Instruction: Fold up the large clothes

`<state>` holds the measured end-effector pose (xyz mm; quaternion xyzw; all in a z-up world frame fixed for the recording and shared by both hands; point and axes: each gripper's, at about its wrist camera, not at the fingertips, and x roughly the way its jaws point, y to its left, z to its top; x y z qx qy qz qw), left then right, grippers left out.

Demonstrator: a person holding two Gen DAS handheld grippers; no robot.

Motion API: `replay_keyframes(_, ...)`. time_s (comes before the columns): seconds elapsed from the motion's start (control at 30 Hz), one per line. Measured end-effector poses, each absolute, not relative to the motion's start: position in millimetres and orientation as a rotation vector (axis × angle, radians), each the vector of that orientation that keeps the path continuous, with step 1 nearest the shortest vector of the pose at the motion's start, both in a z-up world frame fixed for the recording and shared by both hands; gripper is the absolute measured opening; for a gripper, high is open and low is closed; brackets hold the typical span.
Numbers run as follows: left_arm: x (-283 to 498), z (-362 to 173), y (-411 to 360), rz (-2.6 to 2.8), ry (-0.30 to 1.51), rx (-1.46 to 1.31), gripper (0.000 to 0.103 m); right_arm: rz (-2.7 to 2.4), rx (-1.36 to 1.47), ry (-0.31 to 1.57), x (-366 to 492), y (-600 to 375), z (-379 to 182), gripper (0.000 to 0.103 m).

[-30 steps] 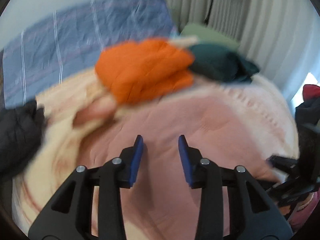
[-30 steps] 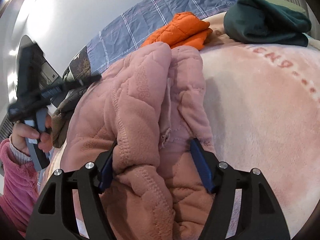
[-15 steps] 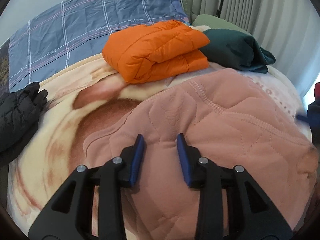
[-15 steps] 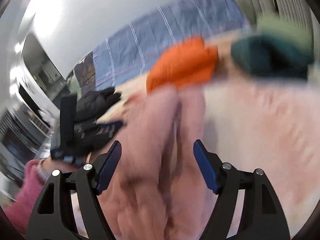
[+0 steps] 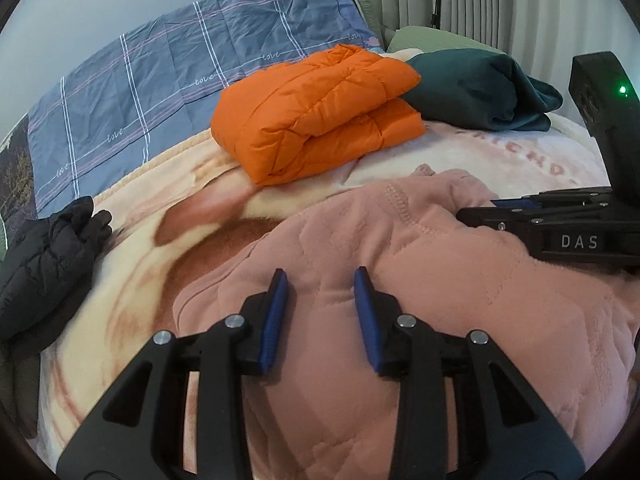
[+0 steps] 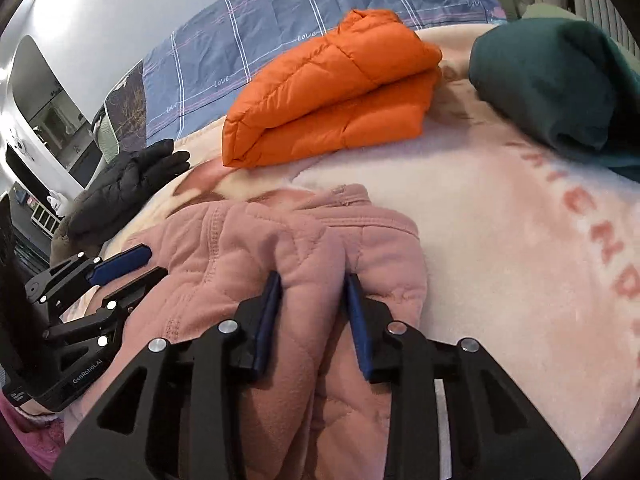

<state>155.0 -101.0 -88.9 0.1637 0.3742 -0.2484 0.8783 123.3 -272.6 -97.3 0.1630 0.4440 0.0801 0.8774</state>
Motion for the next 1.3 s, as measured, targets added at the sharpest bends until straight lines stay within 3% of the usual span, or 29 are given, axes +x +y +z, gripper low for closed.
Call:
replay_keyframes(0.23, 137.3, -58.3, -87.3, -0.546, 0.765, 0.237, 0.035, 0.142, 0.304, 0.892, 111.4, -275.9, -89.0, 0.037)
replay_keyframes(0.33, 108.2, -33.9, -78.7, -0.666, 0.712, 0.189, 0.052, 0.148, 0.32, 0.894, 111.0, -279.8, -90.8, 0.039)
replay_keyframes(0.4, 92.5, -35.3, -83.8, -0.675, 0.691, 0.26, 0.07, 0.148, 0.324, 0.893, 111.3, -279.9, -91.3, 0.039)
replay_keyframes(0.43, 90.3, -48.5, -91.1, -0.654, 0.714, 0.329, 0.071, 0.148, 0.321, 0.893, 111.0, -280.0, -91.3, 0.039)
replay_keyframes(0.53, 89.8, -85.0, -98.2, -0.63, 0.691, 0.375, 0.072, 0.133, 0.297, 0.869, 107.3, -279.2, -88.5, 0.043)
replay_keyframes(0.6, 90.9, -80.6, -97.0, -0.626, 0.714, 0.358, 0.072, 0.103, 0.281, 0.836, 93.8, -283.2, -76.7, 0.057)
replay_keyframes(0.7, 85.5, -79.1, -98.5, -0.605, 0.706, 0.392, 0.072, 0.098, 0.287, 0.78, 56.4, -293.0, -54.6, 0.066)
replay_keyframes(1.0, 86.4, -77.8, -90.9, -0.604, 0.705, 0.366, 0.072, 0.161, 0.328, 0.744, -56.6, -296.0, -51.5, 0.066)
replay_keyframes(1.3, 81.7, -75.0, -88.6, -0.596, 0.691, 0.36, 0.072, 0.19, 0.556, 0.817, -72.9, -309.8, -94.3, 0.068)
